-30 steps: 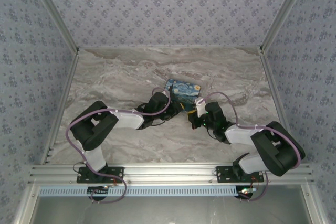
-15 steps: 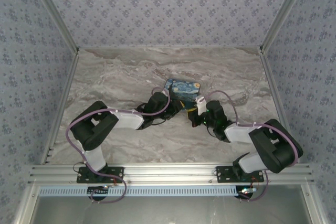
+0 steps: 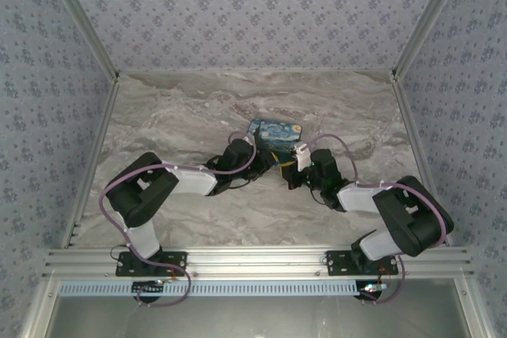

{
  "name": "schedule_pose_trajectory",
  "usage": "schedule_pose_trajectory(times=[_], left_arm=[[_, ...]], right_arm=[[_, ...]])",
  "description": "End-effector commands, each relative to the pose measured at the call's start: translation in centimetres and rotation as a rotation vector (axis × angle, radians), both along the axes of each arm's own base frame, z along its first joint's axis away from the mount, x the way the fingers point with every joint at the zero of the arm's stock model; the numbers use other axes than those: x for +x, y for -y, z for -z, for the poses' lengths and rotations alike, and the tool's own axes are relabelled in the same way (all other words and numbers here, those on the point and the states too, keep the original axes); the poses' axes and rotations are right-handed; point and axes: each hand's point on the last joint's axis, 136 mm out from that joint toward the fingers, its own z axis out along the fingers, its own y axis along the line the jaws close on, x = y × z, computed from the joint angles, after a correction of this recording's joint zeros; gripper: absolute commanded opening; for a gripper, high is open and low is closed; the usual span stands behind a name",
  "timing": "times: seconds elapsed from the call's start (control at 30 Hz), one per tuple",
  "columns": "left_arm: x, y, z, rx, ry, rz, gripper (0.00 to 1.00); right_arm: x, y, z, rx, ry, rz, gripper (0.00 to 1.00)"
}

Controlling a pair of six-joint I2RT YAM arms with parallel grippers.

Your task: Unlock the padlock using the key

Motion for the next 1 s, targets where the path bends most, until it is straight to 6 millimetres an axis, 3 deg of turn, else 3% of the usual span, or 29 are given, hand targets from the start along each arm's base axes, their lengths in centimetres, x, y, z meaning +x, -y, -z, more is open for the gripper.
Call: schedule_pose_trajectory(times=[0.0, 0.53, 0.97], left_arm=[[-1.2, 1.7, -2.4, -0.07, 0.031, 0.059, 0.2], [-0.1, 0.7, -0.1, -0.034, 0.014, 0.019, 0.27], [-0.6, -2.3, 0.3, 0.007, 0.027, -0.034, 0.53]], right_arm=[[1.2, -1.9, -3.8, 0.122, 0.066, -0.025, 0.0], [0.2, -0.2, 0.5, 0.093, -0.248, 0.131, 0.0], [-0.6, -0.5, 1.6, 0.116, -0.361, 0.152, 0.0]])
